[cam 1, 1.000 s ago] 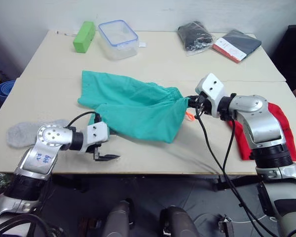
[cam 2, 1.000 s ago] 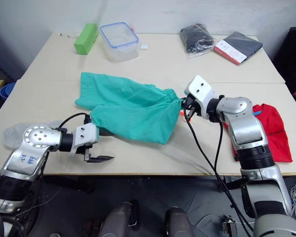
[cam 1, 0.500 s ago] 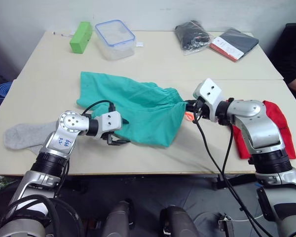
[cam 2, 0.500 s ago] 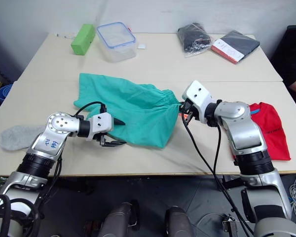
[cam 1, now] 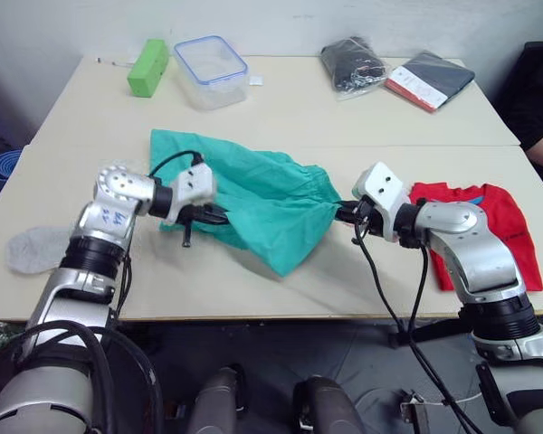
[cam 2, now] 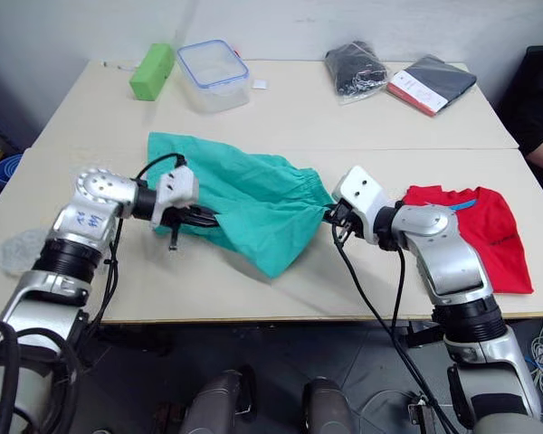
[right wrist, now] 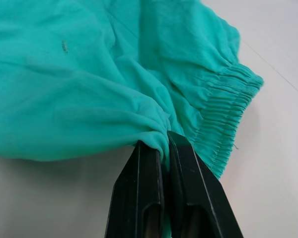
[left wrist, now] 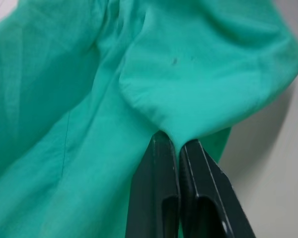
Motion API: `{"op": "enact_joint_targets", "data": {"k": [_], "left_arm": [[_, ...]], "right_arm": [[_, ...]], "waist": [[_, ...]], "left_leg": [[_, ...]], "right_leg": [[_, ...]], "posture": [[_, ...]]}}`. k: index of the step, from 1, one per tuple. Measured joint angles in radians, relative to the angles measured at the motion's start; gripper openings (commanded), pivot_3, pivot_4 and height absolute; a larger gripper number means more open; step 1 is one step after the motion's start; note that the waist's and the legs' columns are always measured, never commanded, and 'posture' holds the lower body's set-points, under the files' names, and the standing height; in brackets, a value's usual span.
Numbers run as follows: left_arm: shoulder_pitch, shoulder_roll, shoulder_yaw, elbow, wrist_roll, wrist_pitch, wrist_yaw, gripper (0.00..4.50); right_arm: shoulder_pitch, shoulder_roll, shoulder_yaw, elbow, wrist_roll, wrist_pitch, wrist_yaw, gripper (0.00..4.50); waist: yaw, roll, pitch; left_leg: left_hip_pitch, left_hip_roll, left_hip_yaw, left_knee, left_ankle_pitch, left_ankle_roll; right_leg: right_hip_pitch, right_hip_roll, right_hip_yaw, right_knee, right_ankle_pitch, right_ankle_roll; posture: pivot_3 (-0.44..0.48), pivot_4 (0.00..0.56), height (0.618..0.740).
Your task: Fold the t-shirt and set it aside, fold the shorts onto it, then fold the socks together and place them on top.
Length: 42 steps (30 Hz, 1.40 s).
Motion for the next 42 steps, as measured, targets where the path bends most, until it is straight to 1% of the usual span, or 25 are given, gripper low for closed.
{"op": "enact_joint_targets", "data": {"k": [1, 4, 6, 8, 10, 11, 12, 13, 14, 16, 17, 19, 22, 24, 25, 28, 29, 31, 33, 34, 37, 39, 40, 42], "left_arm": [[-0.007, 0.022, 0.0, -0.009, -0.023, 0.038, -0.046, 0.06], [-0.014, 0.12, -0.018, -0.053, -0.128, 0.168, -0.057, 0.06], [-0.037, 0.159, -0.054, -0.069, -0.188, 0.233, -0.057, 0.06], [-0.063, 0.17, -0.083, -0.06, -0.206, 0.245, -0.057, 0.06], [-0.105, 0.137, -0.097, 0.033, -0.155, 0.172, -0.054, 0.06], [-0.129, 0.103, -0.106, 0.105, -0.102, 0.1, -0.034, 0.06], [-0.15, 0.062, -0.125, 0.188, -0.035, 0.02, 0.03, 0.06], [-0.151, 0.046, -0.135, 0.217, -0.007, -0.009, 0.061, 0.06], [-0.154, 0.014, -0.15, 0.279, 0.042, -0.073, 0.118, 0.06], [-0.154, -0.045, -0.16, 0.389, 0.114, -0.179, 0.211, 0.46], [-0.154, -0.063, -0.159, 0.411, 0.127, -0.205, 0.228, 0.7], [-0.154, -0.083, -0.146, 0.43, 0.136, -0.242, 0.237, 1.3], [-0.154, -0.085, -0.107, 0.428, 0.135, -0.267, 0.243, 2.2], [-0.138, -0.078, -0.068, 0.38, 0.129, -0.259, 0.254, 2.78], [-0.131, -0.073, -0.054, 0.35, 0.125, -0.249, 0.258, 3.14], [-0.047, -0.04, 0.02, 0.097, 0.063, -0.113, 0.271, 4.05], [0.007, -0.02, 0.045, -0.044, 0.026, -0.03, 0.265, 4.05], [0.127, 0.027, 0.06, -0.301, -0.03, 0.086, 0.235, 4.05], [0.242, 0.071, 0.052, -0.482, -0.045, 0.149, 0.215, 4.05], [0.286, 0.084, 0.047, -0.544, -0.049, 0.19, 0.215, 4.05], [0.379, 0.12, 0.046, -0.676, -0.055, 0.289, 0.243, 4.05], [0.437, 0.167, 0.053, -0.74, -0.035, 0.292, 0.27, 4.05], [0.464, 0.173, 0.069, -0.762, -0.015, 0.293, 0.31, 4.05], [0.478, 0.147, 0.099, -0.767, 0.011, 0.303, 0.403, 4.05]], "right_arm": [[0.003, -0.003, 0.0, -0.015, 0.008, 0.005, 0.006, 0.0], [0.029, -0.027, -0.002, -0.07, 0.044, 0.031, 0.025, 0.0], [0.033, -0.028, -0.005, -0.086, 0.061, 0.047, 0.029, 0.0], [0.036, -0.028, -0.005, -0.099, 0.071, 0.052, 0.028, 0.0], [0.047, -0.03, -0.007, -0.111, 0.075, 0.054, 0.024, 0.0], [0.059, -0.033, -0.009, -0.112, 0.074, 0.055, 0.021, 0.0], [0.066, -0.034, -0.008, -0.111, 0.074, 0.056, 0.017, 0.0], [0.066, -0.034, -0.007, -0.111, 0.074, 0.057, 0.017, 0.0], [0.068, -0.034, -0.008, -0.112, 0.074, 0.057, 0.013, 0.0], [0.068, -0.034, -0.008, -0.112, 0.074, 0.057, 0.005, 0.0], [0.068, -0.034, -0.008, -0.112, 0.074, 0.058, 0.002, 0.0], [0.068, -0.034, -0.008, -0.112, 0.075, 0.062, -0.005, 0.0], [0.07, -0.034, -0.008, -0.113, 0.076, 0.065, -0.009, 0.0], [0.073, -0.034, -0.006, -0.118, 0.081, 0.067, -0.01, 0.0], [0.075, -0.034, -0.006, -0.121, 0.082, 0.069, -0.01, 0.0], [0.08, -0.034, -0.003, -0.133, 0.084, 0.074, -0.011, 0.0], [0.081, -0.033, 0.0, -0.137, 0.085, 0.077, -0.011, 0.0], [0.084, -0.034, 0.003, -0.144, 0.087, 0.086, -0.011, 0.0], [0.086, -0.034, 0.003, -0.147, 0.092, 0.088, -0.011, 0.0], [0.086, -0.034, 0.004, -0.148, 0.092, 0.089, -0.011, 0.0], [0.085, -0.035, 0.005, -0.15, 0.094, 0.091, -0.009, 0.0], [0.084, -0.035, 0.006, -0.15, 0.094, 0.091, -0.008, 0.0], [0.084, -0.035, 0.006, -0.15, 0.094, 0.091, -0.008, 0.0], [0.083, -0.035, 0.006, -0.149, 0.094, 0.09, -0.008, 0.0]], "waist": [[-0.002, 0.0, 0.0], [-0.001, 0.0, 0.0], [0.002, 0.0, 0.0], [0.007, 0.0, 0.0], [0.013, 0.0, 0.0], [0.018, 0.0, 0.0], [0.023, 0.0, 0.0], [0.023, 0.0, 0.0], [0.024, 0.0, 0.0], [0.024, -0.001, 0.0], [0.023, -0.001, 0.0], [0.02, -0.001, 0.0], [0.012, -0.001, 0.0], [0.007, -0.001, 0.0], [0.006, -0.001, 0.0], [0.002, -0.001, 0.0], [0.0, -0.001, 0.0], [-0.004, -0.001, 0.0], [-0.005, 0.0, 0.0], [-0.002, 0.0, 0.0], [0.004, -0.001, 0.0], [0.005, 0.0, 0.0], [0.006, 0.0, 0.0], [0.009, -0.001, 0.0]], "left_leg": [[0.0, 0.0, 0.0, 0.0, 0.0, 0.0], [0.0, 0.0, -0.001, -0.001, 0.0, 0.0], [0.0, 0.0, -0.001, 0.0, 0.0, 0.0], [0.0, 0.0, -0.002, 0.001, 0.0, 0.0], [0.0, -0.001, -0.002, 0.002, 0.0, 0.0], [0.0, -0.001, -0.002, 0.003, 0.0, 0.001], [0.0, -0.001, -0.002, 0.003, 0.0, 0.001], [0.0, -0.001, -0.002, 0.003, 0.0, 0.001], [0.0, -0.001, -0.002, 0.003, 0.0, 0.001], [-0.002, -0.001, -0.002, 0.003, 0.0, 0.001], [-0.003, -0.001, -0.002, 0.003, 0.0, 0.001], [-0.003, -0.001, -0.002, 0.003, 0.0, 0.001], [-0.003, 0.0, -0.002, 0.002, 0.0, 0.0], [-0.003, 0.0, -0.002, 0.002, 0.0, 0.0], [-0.003, 0.0, -0.002, 0.002, 0.0, 0.0], [-0.003, 0.0, -0.002, 0.001, 0.0, 0.0], [-0.003, 0.0, -0.002, 0.001, 0.0, 0.0], [-0.001, 0.0, -0.002, 0.0, 0.0, 0.0], [0.0, 0.0, -0.002, 0.0, 0.0, 0.0], [0.0, 0.0, -0.002, 0.0, 0.0, 0.0], [0.0, 0.0, -0.002, 0.001, 0.0, 0.0], [0.001, 0.0, -0.003, 0.001, 0.0, 0.0], [0.001, 0.0, -0.003, 0.001, 0.0, 0.0], [0.0, 0.0, -0.004, 0.001, 0.0, 0.0]], "right_leg": [[0.0, 0.0, 0.0, 0.0, 0.0, -0.001], [0.0, 0.0, 0.001, 0.0, -0.001, -0.001], [0.0, 0.0, 0.001, 0.0, -0.001, -0.001], [0.001, -0.001, 0.0, 0.0, -0.001, -0.001], [0.002, -0.001, -0.001, 0.0, -0.001, -0.001], [0.002, -0.001, -0.001, 0.0, -0.001, -0.001], [0.002, -0.001, -0.001, 0.0, -0.001, -0.001], [0.002, -0.002, -0.001, 0.0, -0.001, -0.001], [0.001, -0.002, -0.001, 0.0, 0.0, -0.001], [0.0, -0.002, -0.001, 0.001, 0.0, -0.001], [-0.002, -0.002, -0.001, 0.001, 0.0, -0.001], [-0.002, -0.001, -0.002, 0.001, 0.0, -0.001], [-0.002, -0.001, -0.002, 0.001, 0.0, -0.001], [-0.002, -0.002, -0.002, 0.001, 0.0, -0.001], [-0.002, -0.001, -0.002, 0.001, 0.0, -0.001], [-0.002, -0.001, -0.001, 0.002, 0.0, -0.001], [-0.002, -0.001, -0.001, 0.001, 0.0, -0.001], [0.0, -0.001, 0.0, 0.001, -0.001, -0.001], [0.001, -0.001, 0.001, 0.0, -0.001, -0.001], [0.001, 0.0, 0.001, 0.001, -0.001, -0.002], [0.002, 0.0, 0.001, 0.001, -0.001, -0.002], [0.002, -0.001, 0.001, 0.001, -0.001, -0.002], [0.002, -0.001, 0.001, 0.001, -0.001, -0.002], [0.002, -0.001, 0.0, 0.001, -0.001, -0.002]], "posture": [[0.0, 0.15, 0.74], [0.0, 0.15, 0.74], [0.0, 0.15, 0.74], [0.0, 0.15, 0.74], [0.0, 0.15, 0.74], [0.0, 0.15, 0.74], [0.0, 0.15, 0.74], [0.0, 0.15, 0.74], [0.0, 0.15, 0.74], [0.0, 0.15, 0.74], [0.0, 0.15, 0.74], [0.0, 0.15, 0.74], [0.0, 0.15, 0.74], [0.0, 0.15, 0.74], [0.0, 0.15, 0.74], [0.0, 0.15, 0.74], [0.0, 0.15, 0.74], [0.0, 0.15, 0.74], [0.0, 0.15, 0.74], [0.0, 0.15, 0.74], [0.0, 0.15, 0.74], [0.0, 0.15, 0.74], [0.0, 0.15, 0.74], [0.0, 0.15, 0.74]]}}
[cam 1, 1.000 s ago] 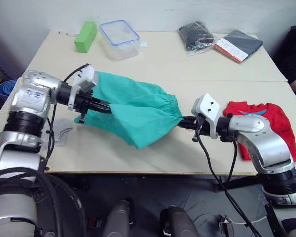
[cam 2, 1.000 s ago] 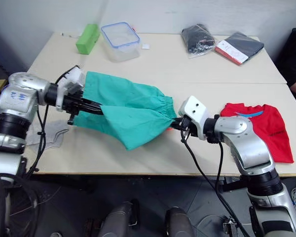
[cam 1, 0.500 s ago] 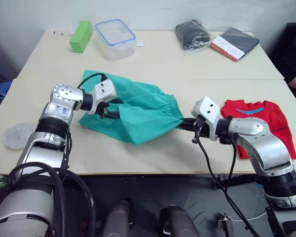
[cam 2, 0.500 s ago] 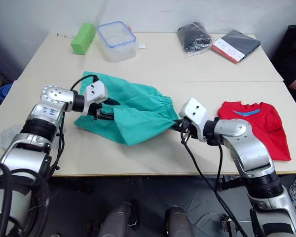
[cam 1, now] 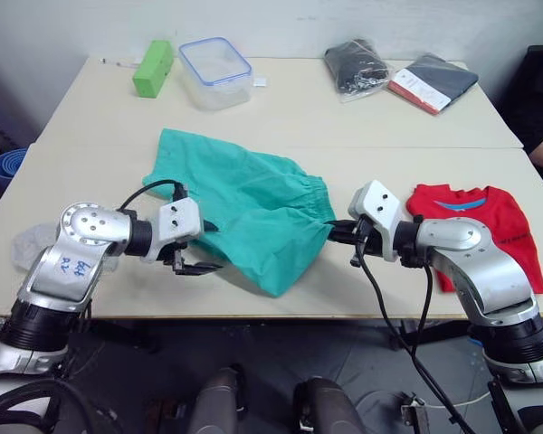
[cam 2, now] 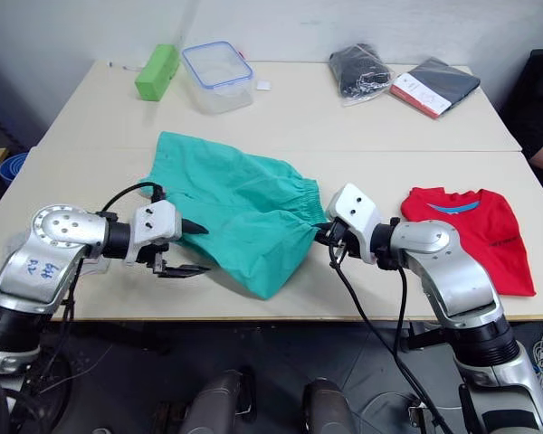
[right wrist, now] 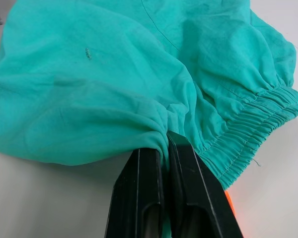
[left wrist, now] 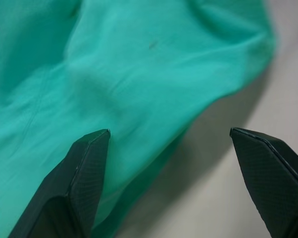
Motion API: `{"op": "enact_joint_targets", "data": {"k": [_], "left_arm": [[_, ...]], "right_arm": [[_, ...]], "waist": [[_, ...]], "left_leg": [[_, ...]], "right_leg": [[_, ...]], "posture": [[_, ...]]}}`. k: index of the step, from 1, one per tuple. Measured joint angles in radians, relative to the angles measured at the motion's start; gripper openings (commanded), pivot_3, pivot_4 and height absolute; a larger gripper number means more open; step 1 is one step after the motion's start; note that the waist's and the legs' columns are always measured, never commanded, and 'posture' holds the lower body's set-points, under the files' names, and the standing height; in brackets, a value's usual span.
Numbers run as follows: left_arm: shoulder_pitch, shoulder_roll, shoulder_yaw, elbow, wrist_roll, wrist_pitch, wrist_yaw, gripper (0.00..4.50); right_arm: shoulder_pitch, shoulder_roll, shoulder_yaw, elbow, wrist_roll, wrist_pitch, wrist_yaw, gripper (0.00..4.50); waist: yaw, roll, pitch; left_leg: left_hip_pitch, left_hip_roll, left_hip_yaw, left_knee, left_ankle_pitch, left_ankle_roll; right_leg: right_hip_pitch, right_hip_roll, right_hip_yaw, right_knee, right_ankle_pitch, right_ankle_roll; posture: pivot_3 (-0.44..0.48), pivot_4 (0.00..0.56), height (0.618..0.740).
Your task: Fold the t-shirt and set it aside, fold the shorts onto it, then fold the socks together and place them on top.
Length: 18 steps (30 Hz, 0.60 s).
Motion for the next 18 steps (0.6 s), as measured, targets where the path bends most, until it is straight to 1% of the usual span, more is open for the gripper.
{"op": "enact_joint_targets", "data": {"k": [2, 4, 6, 8, 11, 14, 18], "left_arm": [[-0.023, -0.045, 0.031, 0.026, 0.002, -0.002, 0.074, 4.05], [-0.05, -0.062, 0.051, 0.053, -0.003, -0.007, 0.105, 4.05], [-0.047, -0.051, 0.077, 0.056, -0.057, 0.002, 0.06, 4.05], [0.004, -0.019, 0.085, 0.001, -0.139, 0.015, -0.034, 4.05], [0.108, 0.076, 0.074, -0.106, -0.223, 0.083, -0.158, 4.05], [0.176, 0.146, 0.066, -0.175, -0.242, 0.121, -0.204, 4.05], [0.211, 0.164, 0.04, -0.207, -0.238, 0.139, -0.201, 4.05]], "right_arm": [[-0.001, 0.0, 0.0, 0.001, 0.0, -0.002, 0.0, 0.0], [-0.003, 0.002, 0.002, 0.002, 0.0, -0.005, 0.001, 0.0], [-0.009, 0.004, 0.004, 0.006, -0.001, -0.007, 0.001, 0.0], [-0.015, 0.006, 0.008, 0.013, -0.002, -0.009, 0.002, 0.0], [-0.021, 0.008, 0.011, 0.031, -0.003, -0.012, 0.003, 0.0], [-0.021, 0.008, 0.012, 0.038, -0.003, -0.019, 0.003, 0.0], [-0.021, 0.007, 0.012, 0.038, -0.002, -0.022, 0.003, 0.0]], "waist": [[0.002, 0.0, 0.0], [0.0, 0.0, 0.0], [-0.006, 0.0, 0.0], [-0.013, 0.0, 0.0], [-0.017, 0.0, 0.0], [-0.01, 0.0, 0.0], [-0.001, 0.0, 0.0]], "left_leg": [[0.0, 0.0, 0.0, 0.0, 0.0, 0.0], [0.0, 0.0, 0.0, 0.0, 0.0, 0.0], [0.0, 0.0, 0.001, -0.001, 0.0, 0.0], [0.001, 0.001, 0.002, -0.002, 0.0, -0.002], [0.001, 0.002, 0.002, -0.003, 0.0, -0.003], [0.002, 0.002, 0.002, -0.003, 0.0, -0.003], [0.002, 0.001, 0.001, -0.002, -0.001, -0.002]], "right_leg": [[0.0, 0.0, 0.0, 0.0, 0.0, 0.0], [0.0, 0.0, -0.001, 0.0, 0.0, 0.0], [0.0, 0.0, -0.001, 0.0, 0.0, 0.0], [-0.001, 0.001, 0.001, -0.001, 0.0, 0.0], [-0.001, 0.002, 0.001, -0.001, -0.001, -0.002], [-0.001, 0.002, 0.001, 0.0, -0.001, -0.002], [0.0, 0.001, 0.001, -0.001, -0.001, -0.002]], "posture": [[0.0, 0.15, 0.74], [0.0, 0.15, 0.74], [0.0, 0.15, 0.74], [0.0, 0.15, 0.74], [0.0, 0.15, 0.74], [0.0, 0.15, 0.74], [0.0, 0.15, 0.74]]}}
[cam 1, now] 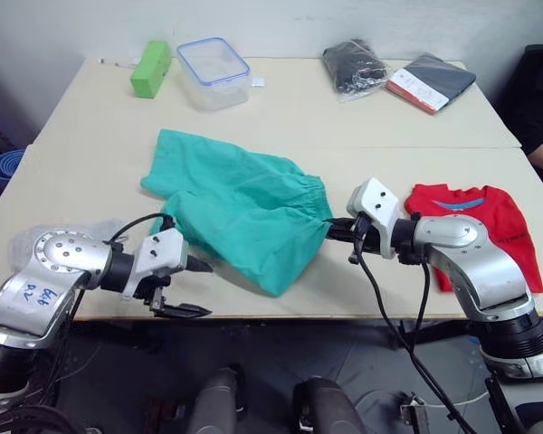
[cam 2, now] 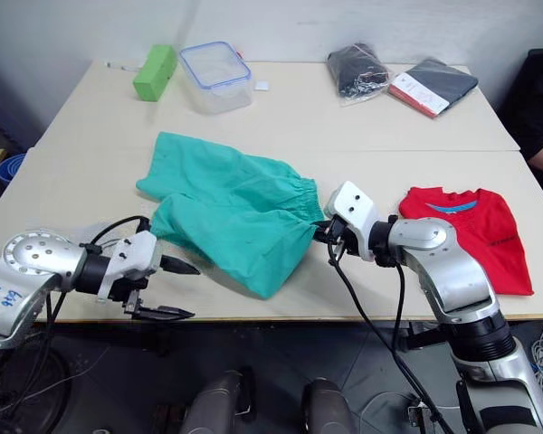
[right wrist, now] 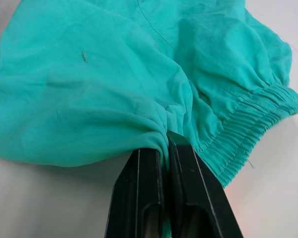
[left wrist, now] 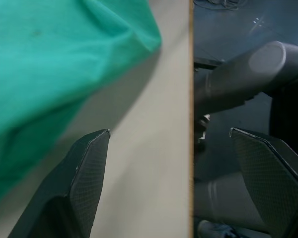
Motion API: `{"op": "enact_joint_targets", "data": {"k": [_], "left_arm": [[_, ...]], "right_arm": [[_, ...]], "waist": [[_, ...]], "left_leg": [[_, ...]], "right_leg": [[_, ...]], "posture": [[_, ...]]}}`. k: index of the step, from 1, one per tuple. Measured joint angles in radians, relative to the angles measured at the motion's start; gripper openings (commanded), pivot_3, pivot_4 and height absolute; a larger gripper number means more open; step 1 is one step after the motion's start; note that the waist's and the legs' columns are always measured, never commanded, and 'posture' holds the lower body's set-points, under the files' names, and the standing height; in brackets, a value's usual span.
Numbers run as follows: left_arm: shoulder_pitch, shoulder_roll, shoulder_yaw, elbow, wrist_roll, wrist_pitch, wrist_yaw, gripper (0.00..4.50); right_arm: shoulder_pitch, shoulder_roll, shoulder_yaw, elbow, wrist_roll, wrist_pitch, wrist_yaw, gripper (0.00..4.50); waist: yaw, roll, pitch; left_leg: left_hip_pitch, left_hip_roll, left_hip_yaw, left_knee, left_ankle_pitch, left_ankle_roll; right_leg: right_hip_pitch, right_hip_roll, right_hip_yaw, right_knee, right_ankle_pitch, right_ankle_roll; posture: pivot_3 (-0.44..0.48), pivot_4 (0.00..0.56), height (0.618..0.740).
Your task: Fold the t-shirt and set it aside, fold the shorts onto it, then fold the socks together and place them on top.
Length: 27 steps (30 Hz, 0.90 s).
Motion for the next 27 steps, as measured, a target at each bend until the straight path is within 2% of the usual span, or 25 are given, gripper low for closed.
{"op": "enact_joint_targets", "data": {"k": [4, 9, 17, 23, 27], "left_arm": [[-0.056, -0.094, -0.071, 0.018, 0.056, 0.0, 0.092, 4.05], [-0.135, -0.224, -0.161, 0.124, 0.112, -0.022, 0.169, 4.05], [-0.209, -0.349, -0.178, 0.243, 0.136, -0.074, 0.233, 4.05], [-0.222, -0.382, -0.209, 0.276, 0.197, -0.104, 0.275, 4.05], [-0.223, -0.365, -0.246, 0.282, 0.261, -0.157, 0.28, 4.05]], "right_arm": [[0.002, -0.001, 0.0, -0.001, 0.001, 0.0, -0.001, 0.0], [0.003, -0.003, -0.001, -0.002, 0.001, 0.001, -0.003, 0.0], [0.003, -0.004, -0.001, -0.003, 0.001, 0.012, -0.006, 0.0], [0.007, -0.004, -0.003, -0.014, 0.003, 0.023, -0.015, 0.0], [0.01, -0.004, -0.004, -0.029, 0.004, 0.026, -0.024, 0.0]], "waist": [[0.004, 0.0, 0.0], [-0.002, 0.0, 0.0], [-0.002, 0.0, 0.0], [-0.002, 0.0, 0.0], [-0.002, 0.0, 0.0]], "left_leg": [[0.0, 0.0, 0.0, 0.0, 0.0, 0.0], [0.0, 0.0, 0.0, 0.0, 0.0, 0.0], [0.0, 0.0, 0.0, 0.002, 0.0, 0.0], [0.0, 0.0, 0.0, 0.002, 0.0, 0.0], [0.0, 0.0, 0.0, 0.001, 0.0, 0.0]], "right_leg": [[0.001, 0.0, 0.0, 0.0, 0.0, 0.0], [0.0, 0.001, -0.001, 0.0, 0.0, 0.0], [0.001, 0.001, -0.001, 0.0, 0.0, 0.0], [0.001, 0.001, -0.001, 0.0, 0.0, 0.0], [0.001, 0.001, -0.001, 0.0, 0.0, 0.0]], "posture": [[0.0, 0.15, 0.74], [0.0, 0.15, 0.74], [0.0, 0.15, 0.74], [0.0, 0.15, 0.74], [0.0, 0.15, 0.74]]}}
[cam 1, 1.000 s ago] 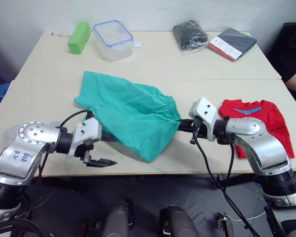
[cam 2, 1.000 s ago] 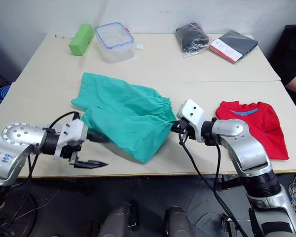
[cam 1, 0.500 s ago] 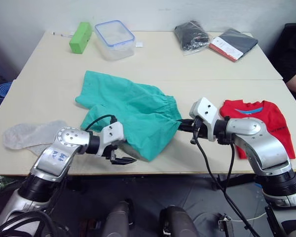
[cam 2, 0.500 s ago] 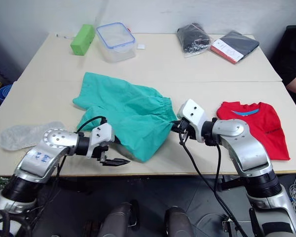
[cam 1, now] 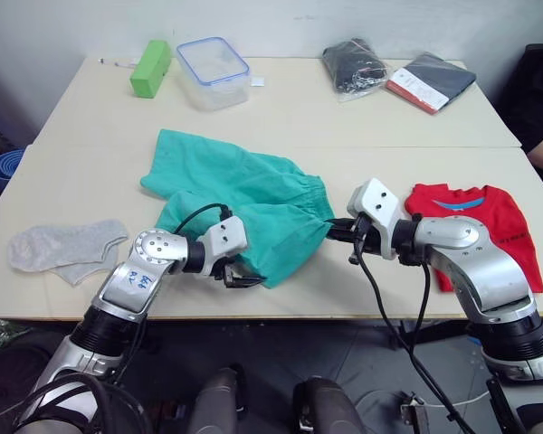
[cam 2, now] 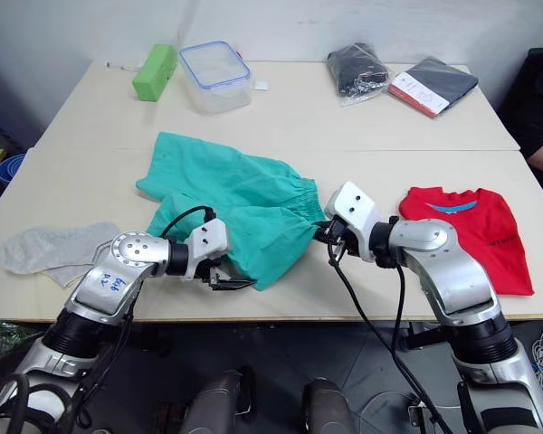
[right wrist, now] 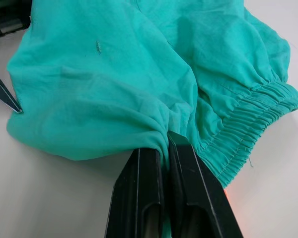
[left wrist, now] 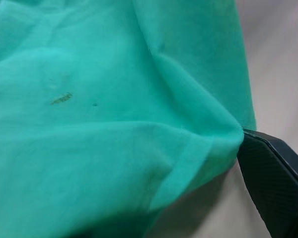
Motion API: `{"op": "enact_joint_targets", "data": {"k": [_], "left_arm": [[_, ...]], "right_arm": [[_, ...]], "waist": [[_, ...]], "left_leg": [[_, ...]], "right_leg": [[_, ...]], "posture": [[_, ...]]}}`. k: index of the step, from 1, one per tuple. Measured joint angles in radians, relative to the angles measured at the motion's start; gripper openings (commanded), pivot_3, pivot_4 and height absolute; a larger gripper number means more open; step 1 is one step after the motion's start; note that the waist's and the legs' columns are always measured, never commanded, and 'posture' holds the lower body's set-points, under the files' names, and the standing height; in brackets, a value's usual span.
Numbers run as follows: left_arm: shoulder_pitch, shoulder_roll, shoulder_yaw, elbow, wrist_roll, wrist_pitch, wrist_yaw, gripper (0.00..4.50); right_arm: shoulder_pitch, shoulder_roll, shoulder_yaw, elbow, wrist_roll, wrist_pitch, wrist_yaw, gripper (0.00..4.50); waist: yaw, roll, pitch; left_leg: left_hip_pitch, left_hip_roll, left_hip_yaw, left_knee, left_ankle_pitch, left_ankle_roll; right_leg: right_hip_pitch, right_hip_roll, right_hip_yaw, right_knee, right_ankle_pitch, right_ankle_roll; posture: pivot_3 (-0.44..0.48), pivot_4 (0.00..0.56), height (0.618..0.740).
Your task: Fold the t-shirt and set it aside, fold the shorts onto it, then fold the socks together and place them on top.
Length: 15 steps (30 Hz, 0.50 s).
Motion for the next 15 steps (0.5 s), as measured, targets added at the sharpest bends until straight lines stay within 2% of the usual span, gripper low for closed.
{"op": "enact_joint_targets", "data": {"k": [4, 15], "left_arm": [[-0.029, 0.032, -0.019, 0.045, 0.047, -0.108, -0.022, 4.05], [-0.06, 0.034, -0.018, 0.114, 0.064, -0.19, -0.077, 4.05]], "right_arm": [[0.004, 0.0, -0.002, -0.003, 0.0, 0.0, -0.002, 0.0], [-0.068, -0.047, -0.028, 0.114, 0.003, -0.031, 0.027, 0.0]], "waist": [[-0.001, 0.0, 0.0], [-0.001, 0.0, 0.0]], "left_leg": [[0.0, 0.0, 0.0, 0.0, 0.0, 0.0], [0.0, 0.0, 0.0, 0.0, 0.0, 0.0]], "right_leg": [[0.0, 0.0, 0.0, 0.0, 0.0, 0.0], [0.001, 0.0, -0.001, 0.0, 0.0, 0.0]], "posture": [[0.0, 0.15, 0.74], [0.0, 0.15, 0.74]]}}
